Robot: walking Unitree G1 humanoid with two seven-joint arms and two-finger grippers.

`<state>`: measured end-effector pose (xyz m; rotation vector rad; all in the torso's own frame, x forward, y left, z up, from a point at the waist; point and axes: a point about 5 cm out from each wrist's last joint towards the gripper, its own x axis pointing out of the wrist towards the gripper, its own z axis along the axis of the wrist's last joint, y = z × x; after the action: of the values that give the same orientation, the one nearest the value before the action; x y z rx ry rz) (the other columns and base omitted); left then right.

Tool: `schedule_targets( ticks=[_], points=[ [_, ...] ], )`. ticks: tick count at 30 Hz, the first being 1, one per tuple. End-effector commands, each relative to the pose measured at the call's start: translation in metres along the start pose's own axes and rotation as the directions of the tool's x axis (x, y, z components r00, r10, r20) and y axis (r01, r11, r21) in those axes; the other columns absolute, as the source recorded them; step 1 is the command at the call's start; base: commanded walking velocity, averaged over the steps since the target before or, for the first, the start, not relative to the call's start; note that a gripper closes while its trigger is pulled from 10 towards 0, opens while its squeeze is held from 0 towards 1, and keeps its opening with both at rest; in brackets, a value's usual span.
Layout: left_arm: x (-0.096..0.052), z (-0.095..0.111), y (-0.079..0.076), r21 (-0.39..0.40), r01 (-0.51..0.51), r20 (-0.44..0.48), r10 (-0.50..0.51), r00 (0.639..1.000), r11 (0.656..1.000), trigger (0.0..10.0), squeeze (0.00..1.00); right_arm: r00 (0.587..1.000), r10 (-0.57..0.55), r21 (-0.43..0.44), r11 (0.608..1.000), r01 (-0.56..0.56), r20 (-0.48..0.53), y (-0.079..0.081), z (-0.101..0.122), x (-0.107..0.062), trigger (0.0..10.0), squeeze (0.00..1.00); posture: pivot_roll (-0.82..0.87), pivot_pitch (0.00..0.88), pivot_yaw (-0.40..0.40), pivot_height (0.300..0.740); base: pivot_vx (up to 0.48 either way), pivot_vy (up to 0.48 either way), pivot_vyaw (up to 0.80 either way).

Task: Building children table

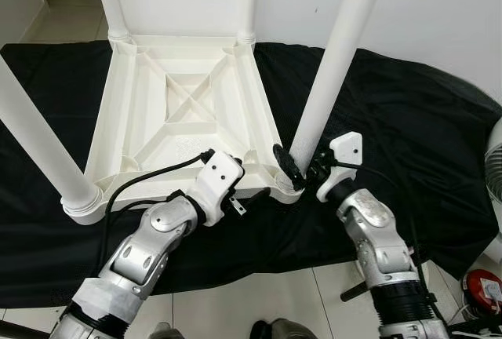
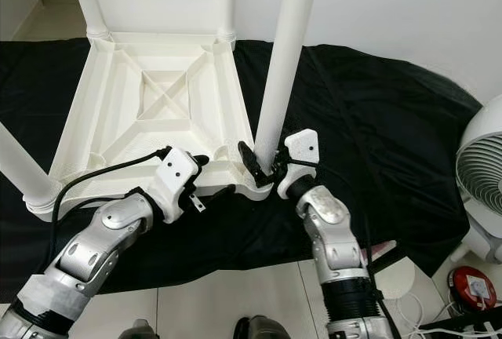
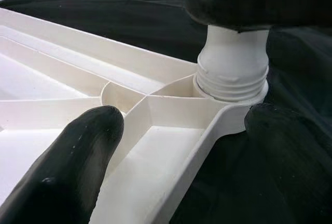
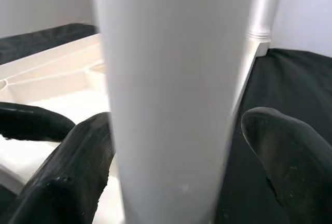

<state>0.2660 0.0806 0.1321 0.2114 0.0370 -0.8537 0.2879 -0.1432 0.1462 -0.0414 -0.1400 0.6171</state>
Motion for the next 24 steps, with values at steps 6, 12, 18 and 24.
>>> schedule_targets(
  ticks=[6,12,18,24],
  points=[
    [-0.009,0.004,-0.012,-0.035,0.212,0.021,-0.211,0.977,0.977,10.0,0.00,0.990,0.112,-0.009,0.994,-0.113,-0.085,-0.014,-0.013,-0.006,10.0,0.00,0.07,0.000,-0.050,0.740,0.000,0.000,0.00],
    [-0.013,0.008,-0.009,-0.046,0.231,0.028,-0.230,0.973,0.972,10.0,0.00,0.977,0.180,-0.007,0.983,-0.182,-0.117,-0.017,-0.020,0.002,4.8,0.00,0.07,0.000,-0.042,0.740,0.000,0.000,0.00],
    [-0.015,0.009,-0.008,-0.047,0.237,0.023,-0.236,0.971,0.970,10.0,0.00,0.967,0.214,0.000,0.976,-0.216,-0.138,-0.017,-0.026,0.012,0.0,0.00,0.09,0.000,-0.040,0.740,0.000,0.000,0.00],
    [-0.017,0.010,-0.006,-0.051,0.226,0.024,-0.225,0.974,0.973,10.0,0.00,0.959,0.233,0.010,0.972,-0.234,-0.163,-0.013,-0.034,0.017,0.0,0.00,0.10,0.000,-0.045,0.740,0.000,0.000,0.00]
  ],
)
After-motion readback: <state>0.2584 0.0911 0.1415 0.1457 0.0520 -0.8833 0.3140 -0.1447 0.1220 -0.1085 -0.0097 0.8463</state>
